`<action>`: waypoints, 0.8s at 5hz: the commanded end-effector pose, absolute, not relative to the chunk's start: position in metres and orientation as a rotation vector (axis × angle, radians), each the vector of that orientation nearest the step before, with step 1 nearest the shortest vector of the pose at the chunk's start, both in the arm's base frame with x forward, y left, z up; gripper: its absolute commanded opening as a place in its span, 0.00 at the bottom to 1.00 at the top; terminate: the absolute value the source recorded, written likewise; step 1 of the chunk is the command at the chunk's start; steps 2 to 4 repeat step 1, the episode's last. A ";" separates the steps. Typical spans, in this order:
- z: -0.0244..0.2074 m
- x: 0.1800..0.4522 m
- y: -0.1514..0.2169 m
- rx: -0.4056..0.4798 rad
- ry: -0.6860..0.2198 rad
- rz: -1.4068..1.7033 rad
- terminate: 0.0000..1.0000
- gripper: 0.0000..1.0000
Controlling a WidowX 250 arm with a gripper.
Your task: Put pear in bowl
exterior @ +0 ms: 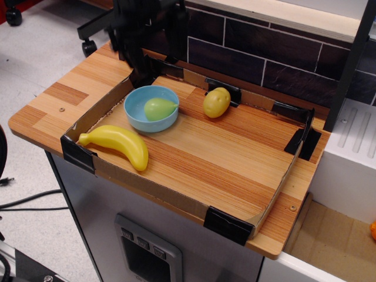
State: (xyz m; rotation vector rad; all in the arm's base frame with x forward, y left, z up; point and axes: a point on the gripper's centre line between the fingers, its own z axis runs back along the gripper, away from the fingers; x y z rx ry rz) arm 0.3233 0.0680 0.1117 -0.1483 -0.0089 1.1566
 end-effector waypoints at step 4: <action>0.136 0.331 0.072 -0.168 -0.077 1.155 1.00 1.00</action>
